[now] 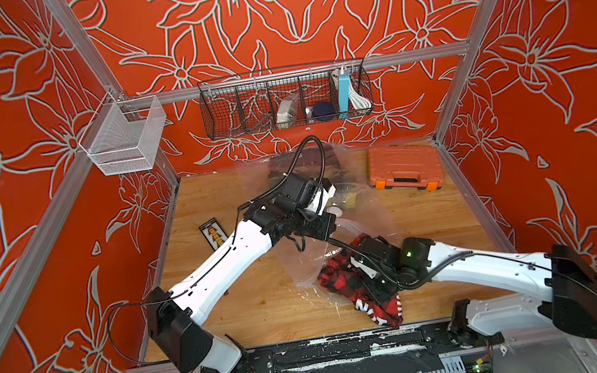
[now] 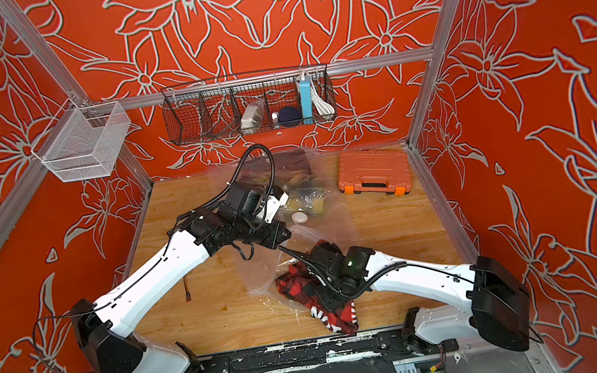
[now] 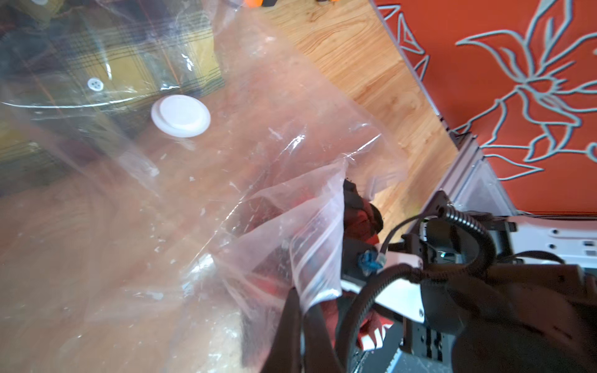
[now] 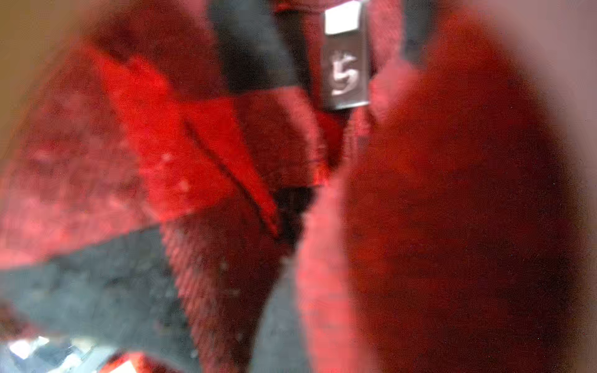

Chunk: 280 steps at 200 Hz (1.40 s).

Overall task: Place the folded shirt into the vacuum bag
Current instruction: Place the shirt in the vacuum bag.

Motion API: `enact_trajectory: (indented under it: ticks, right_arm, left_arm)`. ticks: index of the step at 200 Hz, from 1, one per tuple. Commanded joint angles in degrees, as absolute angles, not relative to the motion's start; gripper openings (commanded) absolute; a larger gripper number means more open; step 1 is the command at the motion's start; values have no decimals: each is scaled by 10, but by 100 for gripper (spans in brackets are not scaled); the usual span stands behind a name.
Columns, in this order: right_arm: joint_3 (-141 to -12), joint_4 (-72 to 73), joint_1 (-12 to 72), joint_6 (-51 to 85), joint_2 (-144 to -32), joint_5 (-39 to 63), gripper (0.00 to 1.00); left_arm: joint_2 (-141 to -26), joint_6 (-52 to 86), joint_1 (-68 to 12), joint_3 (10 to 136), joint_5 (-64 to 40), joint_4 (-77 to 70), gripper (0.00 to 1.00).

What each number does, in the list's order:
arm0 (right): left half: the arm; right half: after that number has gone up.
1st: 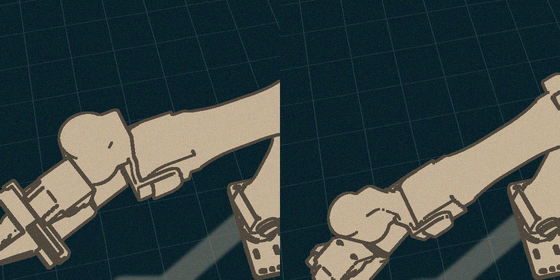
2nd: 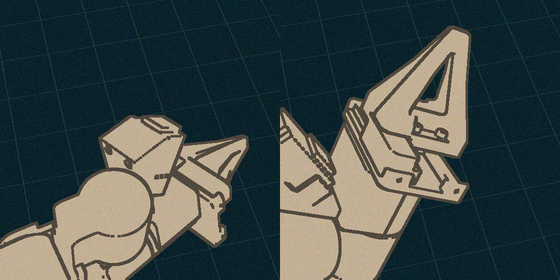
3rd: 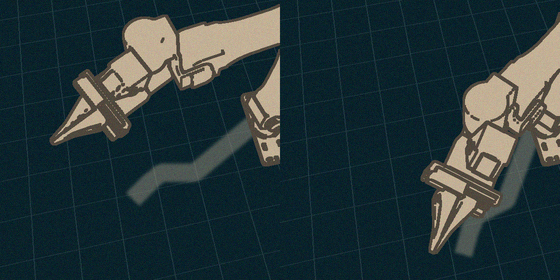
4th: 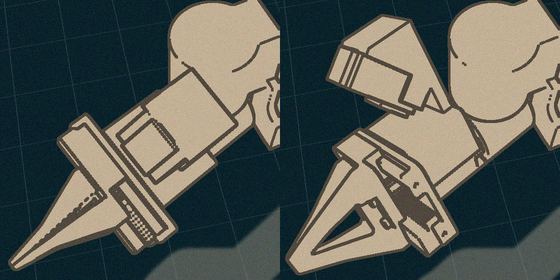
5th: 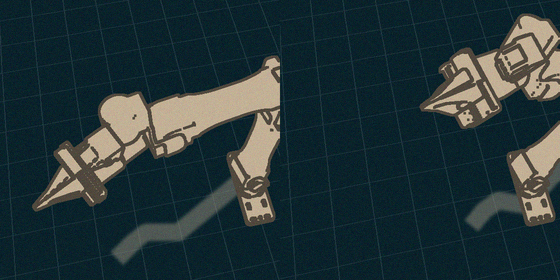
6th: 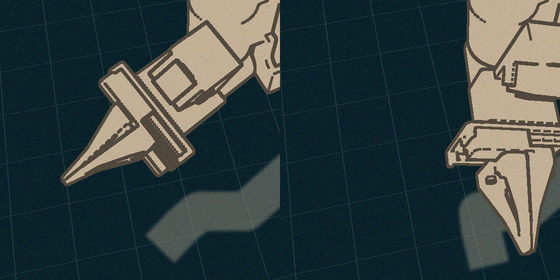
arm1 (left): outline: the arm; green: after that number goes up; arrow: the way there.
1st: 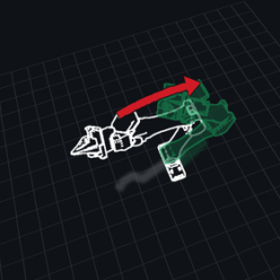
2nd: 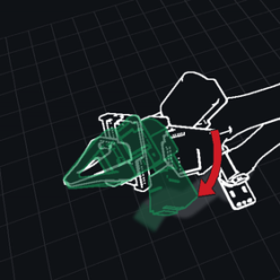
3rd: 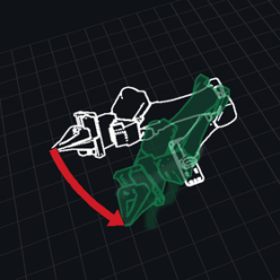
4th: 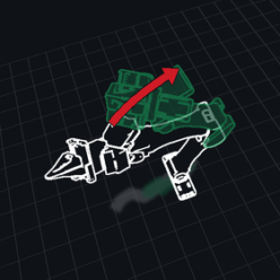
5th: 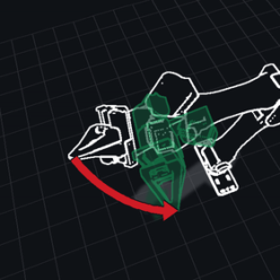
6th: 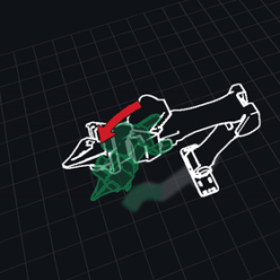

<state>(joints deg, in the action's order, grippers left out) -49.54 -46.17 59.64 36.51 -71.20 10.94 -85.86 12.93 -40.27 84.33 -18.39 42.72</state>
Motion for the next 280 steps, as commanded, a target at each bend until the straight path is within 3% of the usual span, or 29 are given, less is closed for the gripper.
enact_trajectory:
  ticks: [1, 65, 106, 180, 189, 206, 218, 244, 256, 280]
  right_arm:
    - [-561, -456, 609, 362, -712, 105, 0]
    - [-495, -300, 530, 413, -756, 138, 0]
    - [-487, -348, 521, 457, -771, 94, 0]
    - [-588, -360, 505, 384, -855, 69, 0]
    - [-568, -334, 498, 381, -867, 83, 10]
    - [-540, -293, 485, 372, -868, 104, 43]
    - [-542, -278, 472, 356, -864, 173, 65]
    - [-541, -332, 463, 350, -790, 200, 91]
    - [-516, -350, 445, 356, -741, 210, 97]
    - [-468, -401, 412, 373, -653, 211, 96]
  left_arm:
    - [-831, 144, -408, 837, -219, 408, 0]
    - [-791, 186, -419, 771, -244, 353, 0]
    - [-799, 197, -451, 764, -245, 334, 0]
    - [-812, 201, -464, 761, -237, 324, 0]
    - [-809, 201, -464, 757, -234, 323, 0]
    - [-804, 204, -464, 748, -233, 321, 0]
    - [-802, 204, -464, 741, -231, 319, 0]
    - [-806, 199, -464, 737, -222, 327, 0]
    - [-805, 198, -464, 734, -216, 328, 0]
    - [-802, 203, -464, 729, -214, 324, 0]
